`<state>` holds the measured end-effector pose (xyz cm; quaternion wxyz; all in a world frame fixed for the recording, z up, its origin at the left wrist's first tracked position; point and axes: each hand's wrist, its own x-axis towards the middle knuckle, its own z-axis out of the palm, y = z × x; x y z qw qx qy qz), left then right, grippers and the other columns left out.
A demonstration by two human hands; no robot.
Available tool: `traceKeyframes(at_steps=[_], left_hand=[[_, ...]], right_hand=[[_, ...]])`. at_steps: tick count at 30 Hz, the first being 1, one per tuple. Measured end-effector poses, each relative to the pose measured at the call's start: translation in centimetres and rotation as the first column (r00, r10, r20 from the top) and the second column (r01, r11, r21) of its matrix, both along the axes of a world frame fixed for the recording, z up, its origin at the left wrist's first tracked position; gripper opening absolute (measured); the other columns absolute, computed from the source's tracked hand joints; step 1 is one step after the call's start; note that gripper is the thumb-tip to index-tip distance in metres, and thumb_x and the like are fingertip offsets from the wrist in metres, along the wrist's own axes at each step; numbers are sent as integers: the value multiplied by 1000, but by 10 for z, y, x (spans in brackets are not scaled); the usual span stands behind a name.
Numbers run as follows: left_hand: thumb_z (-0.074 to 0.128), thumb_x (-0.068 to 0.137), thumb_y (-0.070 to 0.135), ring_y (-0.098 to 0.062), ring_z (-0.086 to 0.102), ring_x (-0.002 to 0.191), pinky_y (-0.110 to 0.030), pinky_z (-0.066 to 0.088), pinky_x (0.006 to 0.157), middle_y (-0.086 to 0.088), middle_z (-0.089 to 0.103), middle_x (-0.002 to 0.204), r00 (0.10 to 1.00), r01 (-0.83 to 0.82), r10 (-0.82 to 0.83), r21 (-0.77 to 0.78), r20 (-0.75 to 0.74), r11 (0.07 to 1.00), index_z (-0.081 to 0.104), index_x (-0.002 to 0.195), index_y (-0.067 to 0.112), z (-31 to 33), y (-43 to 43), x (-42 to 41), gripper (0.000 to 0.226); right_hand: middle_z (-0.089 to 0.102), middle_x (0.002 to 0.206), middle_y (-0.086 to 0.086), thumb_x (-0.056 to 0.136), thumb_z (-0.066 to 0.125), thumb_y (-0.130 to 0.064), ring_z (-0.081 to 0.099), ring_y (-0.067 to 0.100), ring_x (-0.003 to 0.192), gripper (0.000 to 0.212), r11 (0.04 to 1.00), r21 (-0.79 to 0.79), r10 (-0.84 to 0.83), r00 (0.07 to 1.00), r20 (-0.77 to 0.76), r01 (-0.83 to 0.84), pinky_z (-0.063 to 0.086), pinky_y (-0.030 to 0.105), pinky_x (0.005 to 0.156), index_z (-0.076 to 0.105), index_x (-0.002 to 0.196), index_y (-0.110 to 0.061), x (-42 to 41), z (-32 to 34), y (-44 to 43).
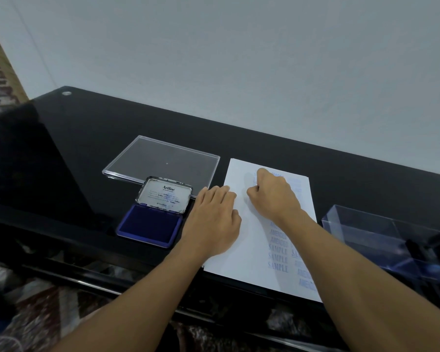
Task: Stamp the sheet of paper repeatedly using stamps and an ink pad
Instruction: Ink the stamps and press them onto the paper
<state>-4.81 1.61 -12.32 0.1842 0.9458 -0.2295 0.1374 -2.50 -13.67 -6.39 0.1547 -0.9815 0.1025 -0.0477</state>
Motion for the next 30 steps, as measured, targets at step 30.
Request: traceKeyframes(at_steps=[30], left_hand=[[27,91,30,-20,45,123,-40,23,116,-1,52,133,1000,1,-1,-8,1,1000,56,121,14,0,0,0,45]], right_hand=[[57,76,1,100,45,-25,56,18,67,11,1000,15,-15,999,48,15,46,33,59,45,94,-17,-2,-6,1]])
